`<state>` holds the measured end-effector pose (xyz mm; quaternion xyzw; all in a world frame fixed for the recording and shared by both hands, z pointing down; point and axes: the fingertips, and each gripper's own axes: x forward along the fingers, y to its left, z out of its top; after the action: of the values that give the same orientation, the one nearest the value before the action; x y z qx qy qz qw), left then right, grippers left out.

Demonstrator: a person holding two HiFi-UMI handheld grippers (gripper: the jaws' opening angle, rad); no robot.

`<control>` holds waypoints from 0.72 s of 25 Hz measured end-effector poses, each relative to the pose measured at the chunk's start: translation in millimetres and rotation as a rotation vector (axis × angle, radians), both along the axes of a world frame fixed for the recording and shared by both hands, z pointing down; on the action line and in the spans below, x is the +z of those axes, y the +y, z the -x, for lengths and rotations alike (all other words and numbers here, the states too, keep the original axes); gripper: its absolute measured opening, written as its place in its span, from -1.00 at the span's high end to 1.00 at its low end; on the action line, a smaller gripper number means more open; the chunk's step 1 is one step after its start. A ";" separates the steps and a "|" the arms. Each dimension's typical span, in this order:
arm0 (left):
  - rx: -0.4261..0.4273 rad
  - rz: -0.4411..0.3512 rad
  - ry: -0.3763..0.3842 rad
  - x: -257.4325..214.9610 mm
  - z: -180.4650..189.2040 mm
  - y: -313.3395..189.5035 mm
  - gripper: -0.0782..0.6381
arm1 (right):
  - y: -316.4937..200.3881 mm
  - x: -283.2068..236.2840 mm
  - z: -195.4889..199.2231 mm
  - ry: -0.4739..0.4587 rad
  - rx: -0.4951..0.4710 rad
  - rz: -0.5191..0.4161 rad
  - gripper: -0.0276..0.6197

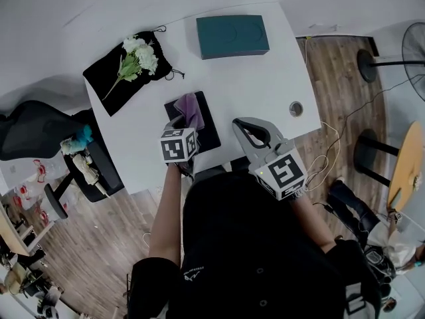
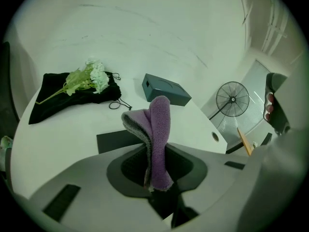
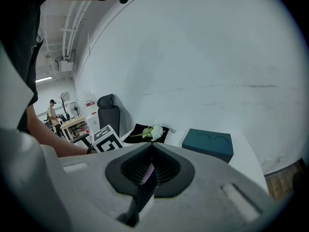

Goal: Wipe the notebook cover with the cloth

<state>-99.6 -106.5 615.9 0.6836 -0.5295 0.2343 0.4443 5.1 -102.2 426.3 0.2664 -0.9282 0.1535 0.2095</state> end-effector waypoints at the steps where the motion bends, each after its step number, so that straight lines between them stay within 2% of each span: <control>1: 0.016 0.005 0.005 2.1 -6.7 -0.3 0.54 | -0.8 0.2 -1.7 0.002 0.006 0.000 0.90; 10: 0.110 0.039 0.020 16.8 -41.3 -5.3 0.54 | -6.0 5.2 -17.1 0.015 0.061 0.009 0.90; 18: 0.108 0.070 0.021 28.4 -44.6 -0.4 0.54 | -6.9 8.0 -25.6 0.021 0.091 0.023 0.90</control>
<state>-55.0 -106.9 644.3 0.6978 -0.4784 0.2691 0.4603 30.7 -109.1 434.3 0.3076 -0.9110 0.1709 0.2151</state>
